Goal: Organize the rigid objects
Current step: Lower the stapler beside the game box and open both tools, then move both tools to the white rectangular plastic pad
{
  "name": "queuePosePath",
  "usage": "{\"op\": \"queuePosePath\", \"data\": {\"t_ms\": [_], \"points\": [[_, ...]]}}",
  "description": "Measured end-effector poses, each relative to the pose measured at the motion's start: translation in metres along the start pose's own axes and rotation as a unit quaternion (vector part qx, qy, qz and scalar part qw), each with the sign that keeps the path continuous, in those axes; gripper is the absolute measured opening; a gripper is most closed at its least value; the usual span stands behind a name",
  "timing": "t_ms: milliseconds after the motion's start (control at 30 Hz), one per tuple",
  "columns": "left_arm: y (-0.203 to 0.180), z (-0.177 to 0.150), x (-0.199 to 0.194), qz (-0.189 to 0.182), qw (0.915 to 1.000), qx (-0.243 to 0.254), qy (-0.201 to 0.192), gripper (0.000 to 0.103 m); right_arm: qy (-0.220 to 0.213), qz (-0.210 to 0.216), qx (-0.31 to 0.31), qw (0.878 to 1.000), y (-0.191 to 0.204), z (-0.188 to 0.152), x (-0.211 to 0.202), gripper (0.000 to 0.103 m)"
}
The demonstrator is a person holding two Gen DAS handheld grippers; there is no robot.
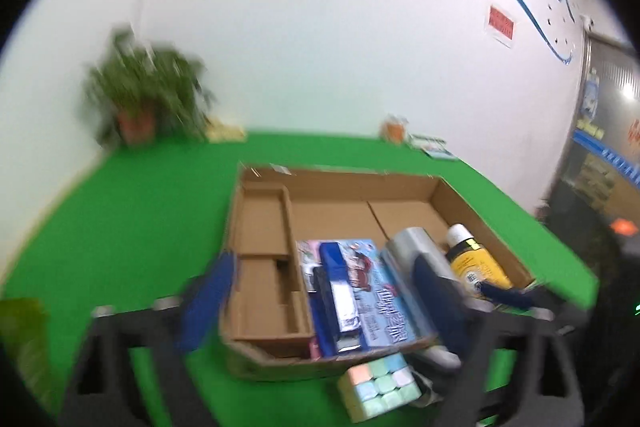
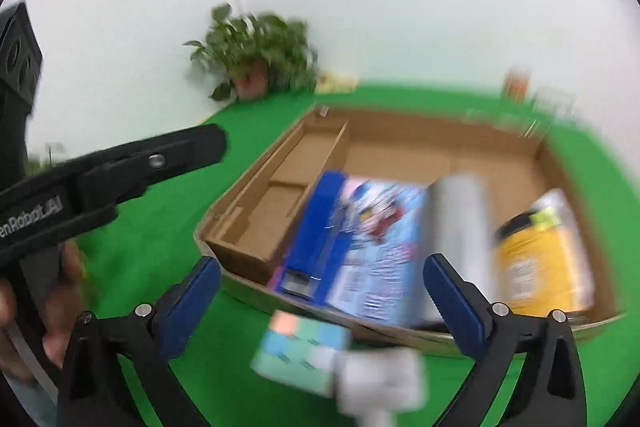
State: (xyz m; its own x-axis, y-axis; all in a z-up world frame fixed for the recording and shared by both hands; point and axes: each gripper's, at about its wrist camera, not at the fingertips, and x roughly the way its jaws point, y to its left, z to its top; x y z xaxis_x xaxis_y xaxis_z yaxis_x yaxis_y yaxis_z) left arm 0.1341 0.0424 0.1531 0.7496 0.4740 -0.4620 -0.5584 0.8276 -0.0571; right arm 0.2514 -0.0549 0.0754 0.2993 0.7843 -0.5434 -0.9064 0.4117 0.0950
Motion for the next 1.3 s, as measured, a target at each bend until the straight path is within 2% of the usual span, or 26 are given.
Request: {"op": "queuePosePath", "data": {"t_ms": [33, 267, 400, 467, 567, 633, 700, 767, 833, 933, 1067, 1200, 1267, 1300], "points": [[-0.006, -0.006, -0.011, 0.011, 0.9999, 0.008, -0.008, 0.103, -0.01, -0.012, -0.01, 1.0, -0.002, -0.008, -0.015, 0.102], [-0.024, -0.041, -0.042, 0.016, 0.9991, -0.02, 0.032, 0.102, -0.014, -0.033, -0.018, 0.999, -0.013, -0.054, -0.069, 0.102], [-0.033, -0.049, -0.059, 0.01, 0.9983, -0.02, 0.053, 0.102, 0.0, -0.014, -0.019, 1.0, -0.015, -0.08, -0.092, 0.102], [-0.038, -0.045, -0.071, 0.017, 0.9974, -0.016, 0.068, 0.102, 0.01, -0.006, -0.011, 1.0, -0.017, -0.094, -0.103, 0.102], [-0.038, -0.035, -0.095, 0.021, 0.9973, -0.012, 0.069, 0.102, 0.017, 0.009, 0.002, 1.0, -0.016, -0.11, -0.117, 0.102], [-0.039, -0.038, -0.098, 0.013, 0.9959, -0.005, 0.09, 0.102, 0.021, 0.019, 0.003, 1.0, -0.015, -0.119, -0.119, 0.102], [-0.038, -0.054, -0.09, -0.004, 0.9934, -0.022, 0.112, 0.102, 0.026, 0.025, 0.004, 0.999, -0.015, -0.128, -0.122, 0.102], [-0.032, -0.078, -0.071, -0.049, 0.9833, -0.075, 0.159, 0.102, 0.034, 0.037, 0.012, 0.999, -0.018, -0.14, -0.121, 0.102], [-0.028, -0.105, -0.052, -0.095, 0.9663, -0.131, 0.2, 0.102, 0.051, 0.054, 0.023, 0.997, -0.022, -0.152, -0.119, 0.102], [-0.03, -0.135, -0.029, -0.126, 0.9483, -0.169, 0.237, 0.102, 0.063, 0.065, 0.044, 0.995, -0.028, -0.164, -0.116, 0.102], [-0.036, -0.153, -0.013, -0.136, 0.941, -0.176, 0.255, 0.101, 0.087, 0.055, 0.1, 0.99, -0.05, -0.166, -0.099, 0.102], [-0.031, -0.155, -0.004, -0.137, 0.9413, -0.183, 0.248, 0.101, 0.112, 0.037, 0.106, 0.987, -0.064, -0.154, -0.072, 0.086], [-0.028, -0.155, 0.003, -0.147, 0.9379, -0.192, 0.248, 0.088, 0.133, 0.033, 0.1, 0.986, -0.06, -0.15, -0.06, 0.078], [-0.028, -0.156, 0.008, -0.151, 0.9339, -0.196, 0.258, 0.087, 0.138, 0.046, 0.101, 0.984, -0.057, -0.15, -0.058, 0.077]]}}
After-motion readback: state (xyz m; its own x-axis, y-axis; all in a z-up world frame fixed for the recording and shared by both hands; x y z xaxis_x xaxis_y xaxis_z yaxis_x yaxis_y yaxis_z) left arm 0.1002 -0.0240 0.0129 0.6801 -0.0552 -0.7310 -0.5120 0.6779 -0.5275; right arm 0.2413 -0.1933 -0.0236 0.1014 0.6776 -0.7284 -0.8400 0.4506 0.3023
